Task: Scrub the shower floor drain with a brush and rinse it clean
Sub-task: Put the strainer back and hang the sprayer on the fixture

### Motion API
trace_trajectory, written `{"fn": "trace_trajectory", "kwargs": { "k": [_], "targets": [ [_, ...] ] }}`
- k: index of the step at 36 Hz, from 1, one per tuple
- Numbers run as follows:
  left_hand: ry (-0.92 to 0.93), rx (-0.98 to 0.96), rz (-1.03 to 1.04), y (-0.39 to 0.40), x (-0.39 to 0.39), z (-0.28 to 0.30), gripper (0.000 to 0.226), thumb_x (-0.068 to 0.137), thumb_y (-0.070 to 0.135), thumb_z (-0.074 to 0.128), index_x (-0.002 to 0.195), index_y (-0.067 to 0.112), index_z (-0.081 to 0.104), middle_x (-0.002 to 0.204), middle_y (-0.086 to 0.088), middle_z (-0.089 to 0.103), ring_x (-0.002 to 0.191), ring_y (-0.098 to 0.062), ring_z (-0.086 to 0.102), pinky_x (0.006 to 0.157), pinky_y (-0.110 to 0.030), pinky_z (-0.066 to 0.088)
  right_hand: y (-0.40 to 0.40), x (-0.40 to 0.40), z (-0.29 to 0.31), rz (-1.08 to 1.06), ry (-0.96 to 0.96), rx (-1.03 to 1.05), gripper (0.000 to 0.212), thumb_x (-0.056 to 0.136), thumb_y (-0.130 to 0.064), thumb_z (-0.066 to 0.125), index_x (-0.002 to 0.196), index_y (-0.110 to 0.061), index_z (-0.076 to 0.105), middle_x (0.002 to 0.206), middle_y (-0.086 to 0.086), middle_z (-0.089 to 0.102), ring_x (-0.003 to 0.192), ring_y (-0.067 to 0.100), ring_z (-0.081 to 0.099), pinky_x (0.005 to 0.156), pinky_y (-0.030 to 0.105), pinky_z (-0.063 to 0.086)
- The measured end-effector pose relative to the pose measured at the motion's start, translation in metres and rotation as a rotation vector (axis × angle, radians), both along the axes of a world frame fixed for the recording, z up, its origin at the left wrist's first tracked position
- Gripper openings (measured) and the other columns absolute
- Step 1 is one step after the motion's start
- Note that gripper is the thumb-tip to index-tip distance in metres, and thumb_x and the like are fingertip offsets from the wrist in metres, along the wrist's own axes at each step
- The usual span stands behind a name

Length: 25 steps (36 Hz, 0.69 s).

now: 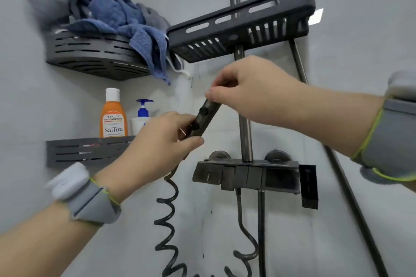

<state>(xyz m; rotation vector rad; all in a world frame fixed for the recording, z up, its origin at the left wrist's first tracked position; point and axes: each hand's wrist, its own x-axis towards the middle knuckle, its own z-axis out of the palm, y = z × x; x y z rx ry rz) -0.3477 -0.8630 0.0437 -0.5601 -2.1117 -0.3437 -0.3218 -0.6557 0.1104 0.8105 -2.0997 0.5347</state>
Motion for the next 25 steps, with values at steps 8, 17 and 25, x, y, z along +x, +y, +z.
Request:
{"fn": "trace_trajectory", "kwargs": {
  "k": [8,17,25],
  "targets": [
    [-0.079,0.162,-0.183,-0.010,-0.024,0.020,0.026,0.090,0.025,0.069,0.115,0.028,0.065,0.095,0.014,0.070,0.091,-0.002,0.066,0.085,-0.032,0.055,-0.029,-0.021,0.013,-0.050,0.221,-0.037,0.021,0.092,-0.031,0.054,0.113,-0.030,0.057,0.094,-0.011,0.067,0.086,0.015,0.060,0.078,0.040,0.053],
    [-0.221,0.453,-0.426,-0.005,-0.053,0.012,0.034,0.091,0.002,0.065,0.124,0.011,0.061,0.106,-0.005,0.073,0.096,-0.014,0.071,0.083,-0.021,0.056,-0.038,-0.031,0.010,-0.167,0.129,0.044,0.038,0.088,-0.025,0.046,0.122,-0.031,0.060,0.104,-0.009,0.069,0.092,0.020,0.062,0.081,0.037,0.054],
    [-0.354,0.558,-0.532,0.000,-0.072,0.003,0.033,0.095,0.004,0.062,0.125,0.015,0.060,0.105,-0.007,0.073,0.095,-0.023,0.072,0.080,-0.033,0.060,-0.042,-0.035,0.002,-0.247,0.063,0.127,0.036,0.083,-0.023,0.044,0.115,-0.024,0.060,0.093,-0.004,0.069,0.089,0.027,0.062,0.076,0.040,0.055]
  ]
}}
